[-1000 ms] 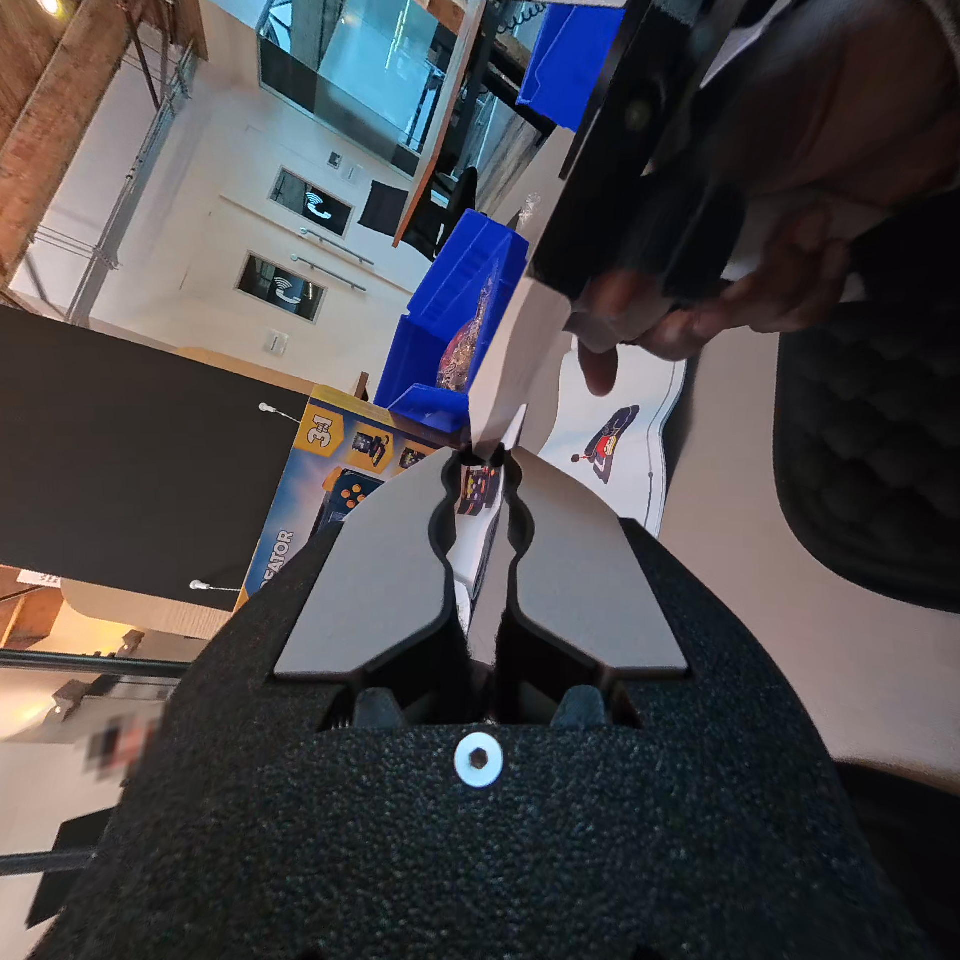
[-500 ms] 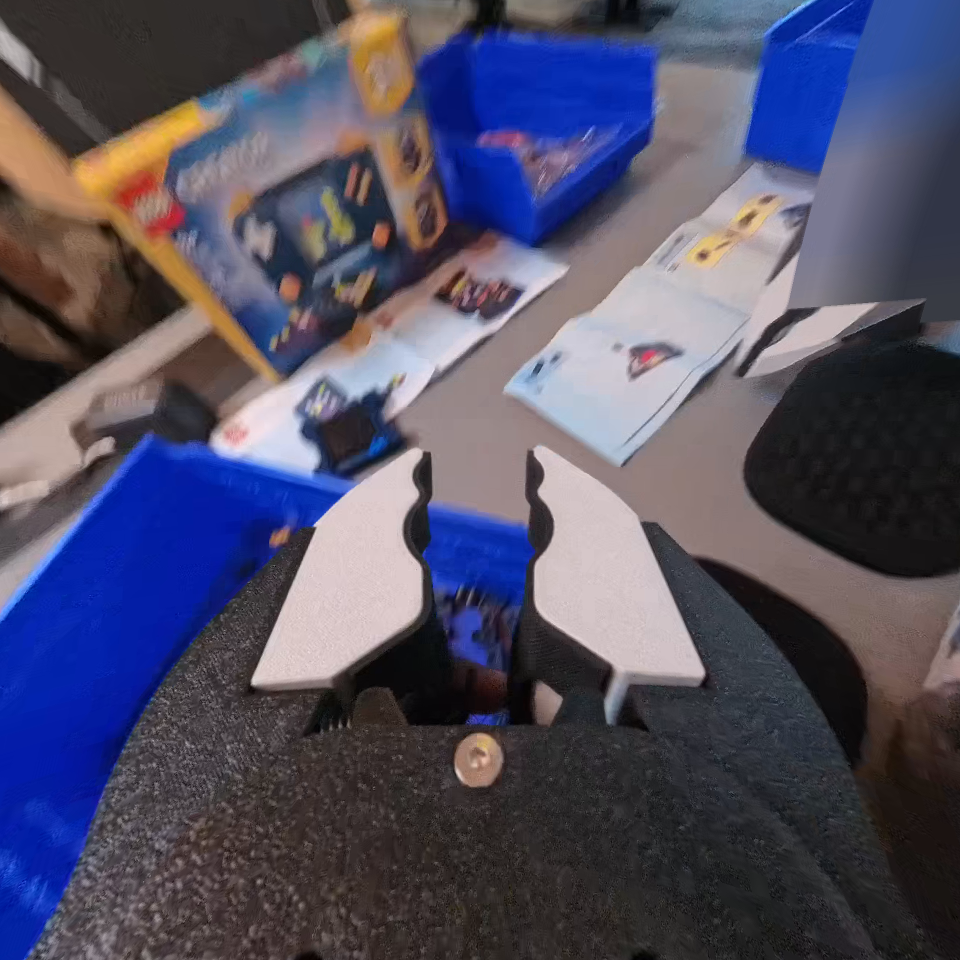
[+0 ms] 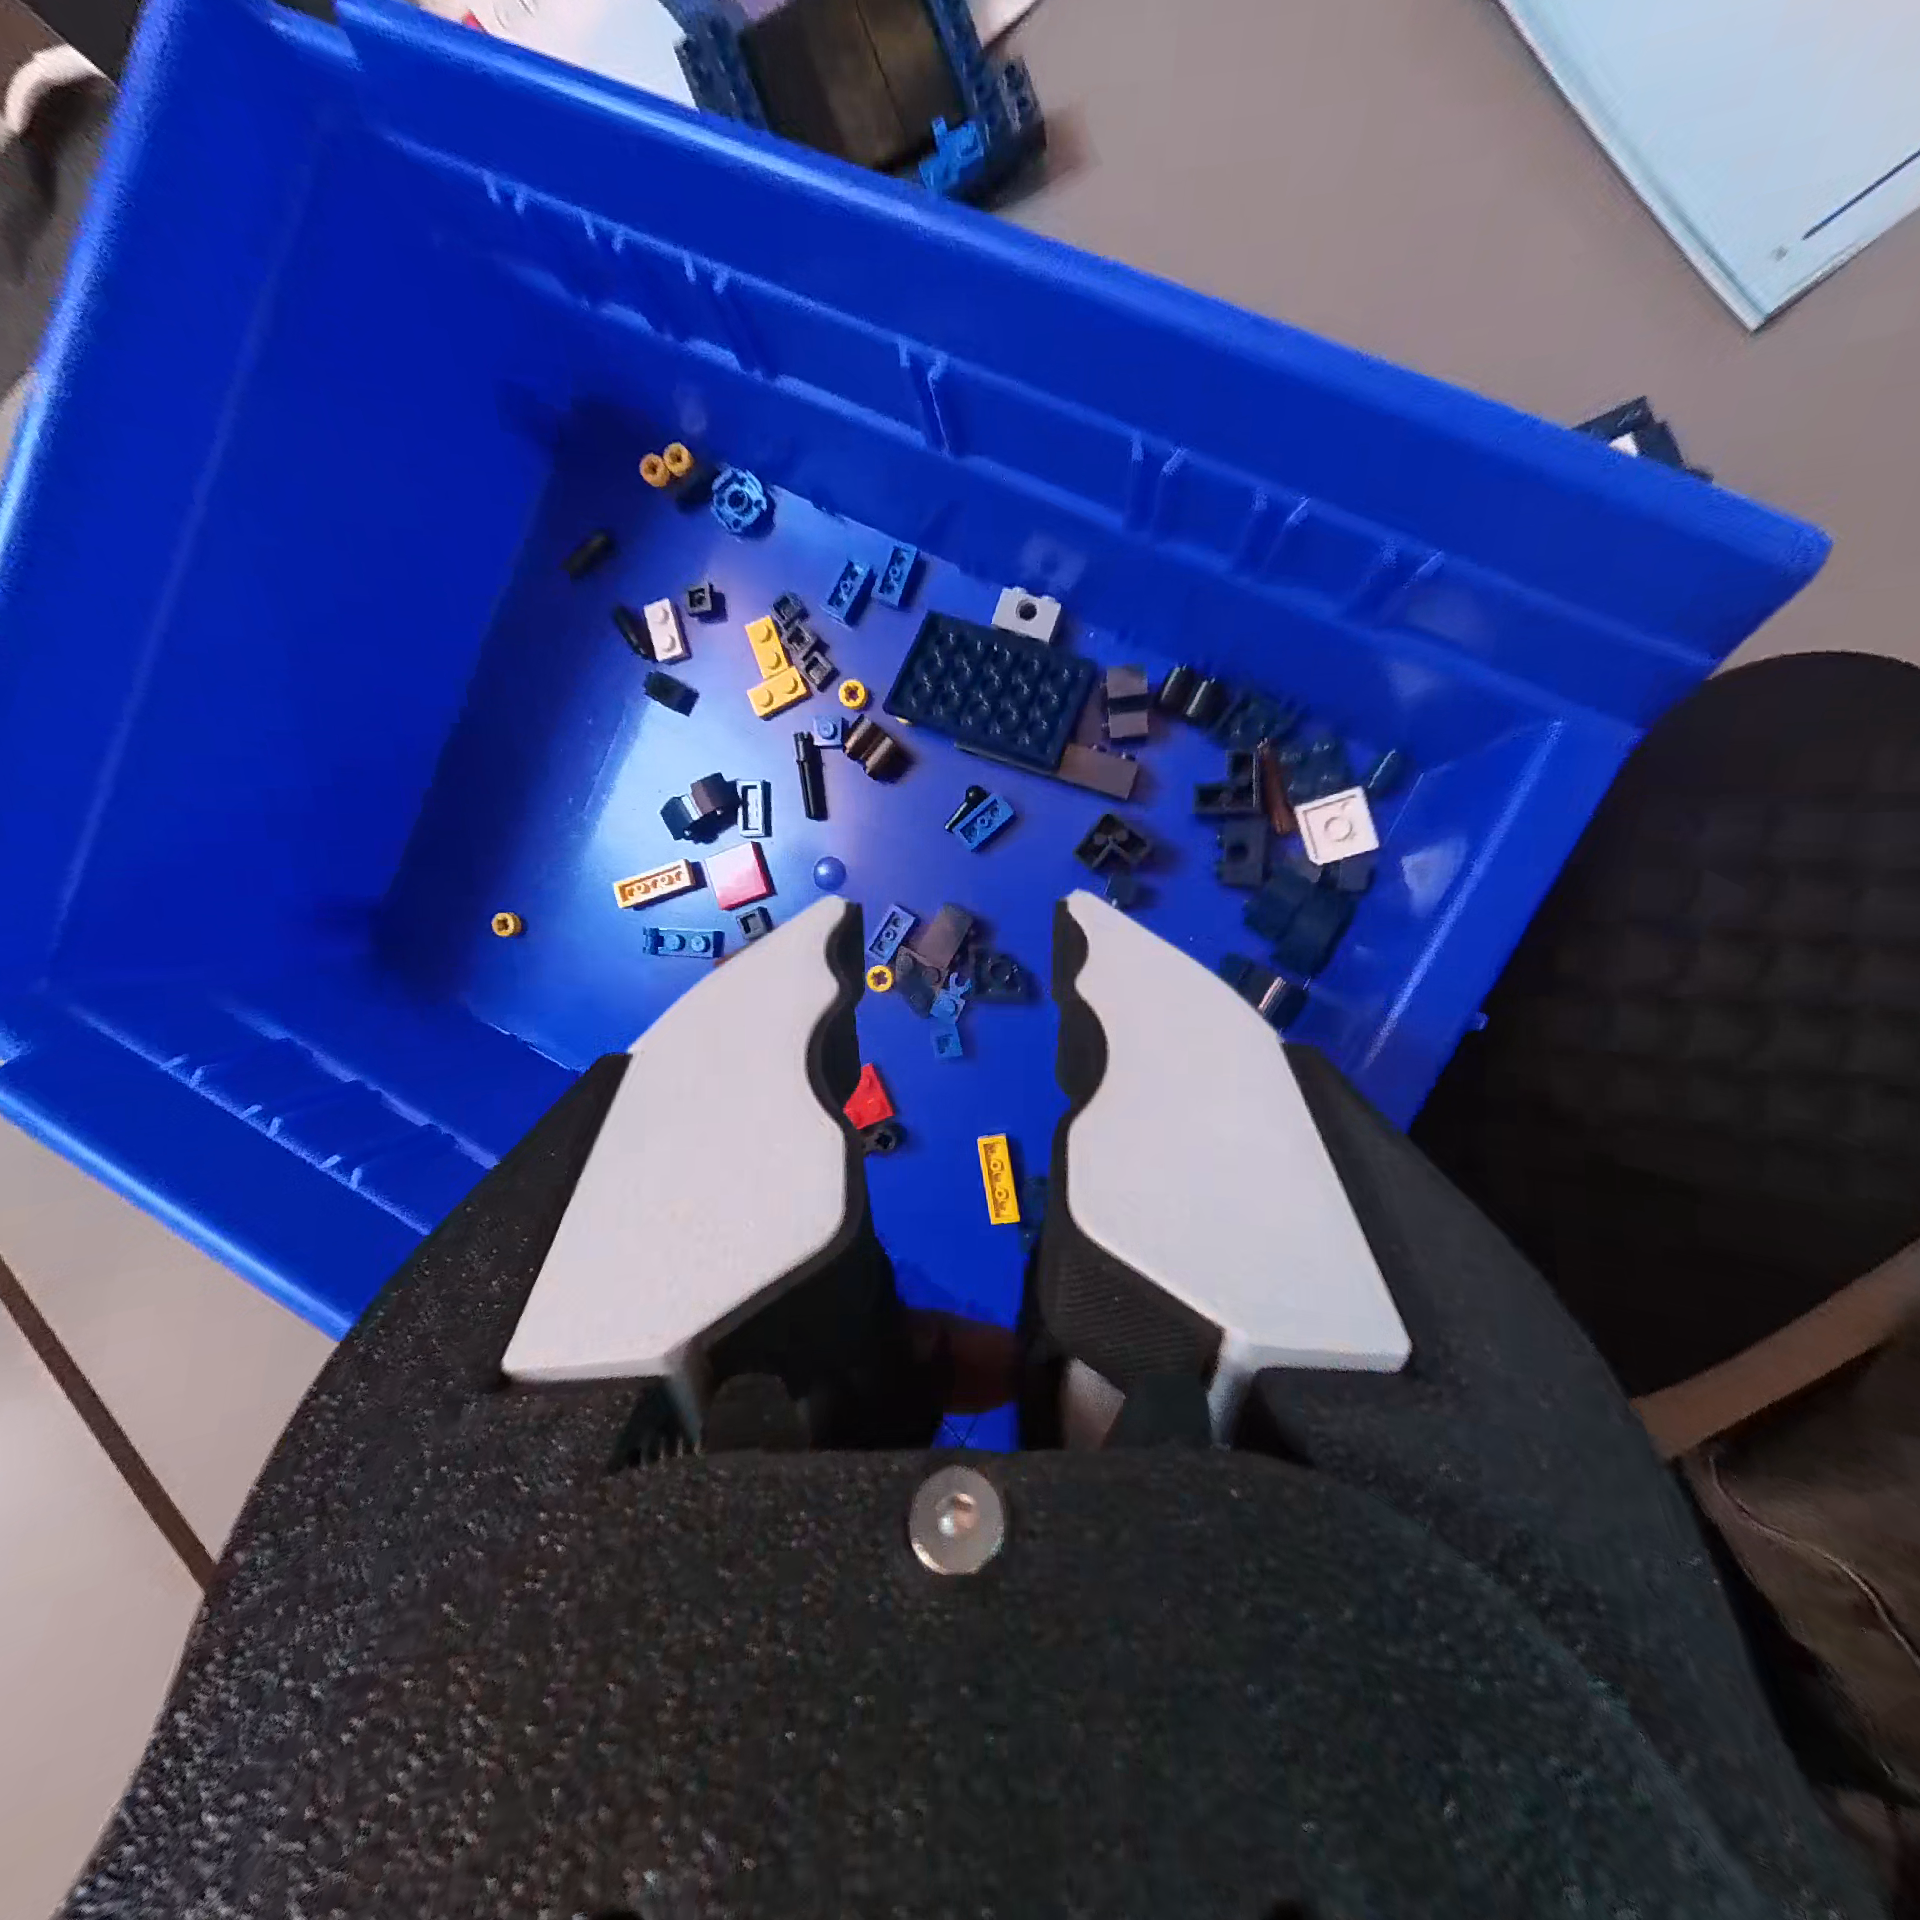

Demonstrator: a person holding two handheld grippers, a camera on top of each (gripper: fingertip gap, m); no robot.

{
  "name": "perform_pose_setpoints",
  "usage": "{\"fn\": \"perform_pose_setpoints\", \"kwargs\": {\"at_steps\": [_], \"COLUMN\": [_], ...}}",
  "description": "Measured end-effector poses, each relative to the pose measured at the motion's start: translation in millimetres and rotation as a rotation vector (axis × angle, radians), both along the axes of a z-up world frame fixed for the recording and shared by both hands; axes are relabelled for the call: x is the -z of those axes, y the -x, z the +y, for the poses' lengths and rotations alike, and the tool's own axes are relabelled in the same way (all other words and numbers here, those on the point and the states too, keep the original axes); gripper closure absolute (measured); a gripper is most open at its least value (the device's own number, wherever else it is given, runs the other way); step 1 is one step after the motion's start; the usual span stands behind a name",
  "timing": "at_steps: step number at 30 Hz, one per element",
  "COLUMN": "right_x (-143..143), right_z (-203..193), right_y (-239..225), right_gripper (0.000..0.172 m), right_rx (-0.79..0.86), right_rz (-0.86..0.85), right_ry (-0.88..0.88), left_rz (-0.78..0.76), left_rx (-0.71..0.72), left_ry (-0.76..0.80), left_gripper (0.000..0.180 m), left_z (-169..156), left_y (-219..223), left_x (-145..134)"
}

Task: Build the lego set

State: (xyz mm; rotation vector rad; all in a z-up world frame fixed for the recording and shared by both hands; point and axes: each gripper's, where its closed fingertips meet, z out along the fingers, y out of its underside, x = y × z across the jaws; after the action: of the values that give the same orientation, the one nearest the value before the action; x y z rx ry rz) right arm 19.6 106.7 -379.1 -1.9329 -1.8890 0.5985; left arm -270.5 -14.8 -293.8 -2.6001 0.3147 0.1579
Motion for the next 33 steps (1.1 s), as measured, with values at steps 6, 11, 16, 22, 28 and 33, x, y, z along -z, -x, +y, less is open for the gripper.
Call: {"fn": "perform_pose_setpoints", "kwargs": {"at_steps": [6, 11, 16, 22, 28, 33], "right_x": [-13, -27, -48, -60, -38, -1], "right_z": [0, 8, 6, -9, 102, 113], "right_y": [9, 18, 27, 33, -61, -86], "right_gripper": [0.13, 0.124, 0.124, 0.126, 0.164, 0.154], "right_rx": [-0.006, 0.016, -0.006, -0.069, 0.439, 0.526], "right_rz": [0.114, 0.242, 0.394, 0.543, 0.401, 0.25], "right_ry": [0.013, 0.007, 0.009, -0.021, -0.261, -0.221], "left_rz": [0.004, 0.007, 0.015, 0.036, 0.085, 0.159], "left_rx": [0.013, 0.019, 0.034, 0.013, -0.054, -0.125], "left_ry": [0.053, 0.089, 0.107, 0.104, 0.029, -0.052], "left_gripper": [0.146, 0.146, 0.146, 0.147, 0.148, 0.148], "left_z": [2, 2, -1, -2, 10, 31], "left_y": [4, 5, 5, 9, 21, 32], "left_x": [9, 15, 17, 20, 8, -6]}}
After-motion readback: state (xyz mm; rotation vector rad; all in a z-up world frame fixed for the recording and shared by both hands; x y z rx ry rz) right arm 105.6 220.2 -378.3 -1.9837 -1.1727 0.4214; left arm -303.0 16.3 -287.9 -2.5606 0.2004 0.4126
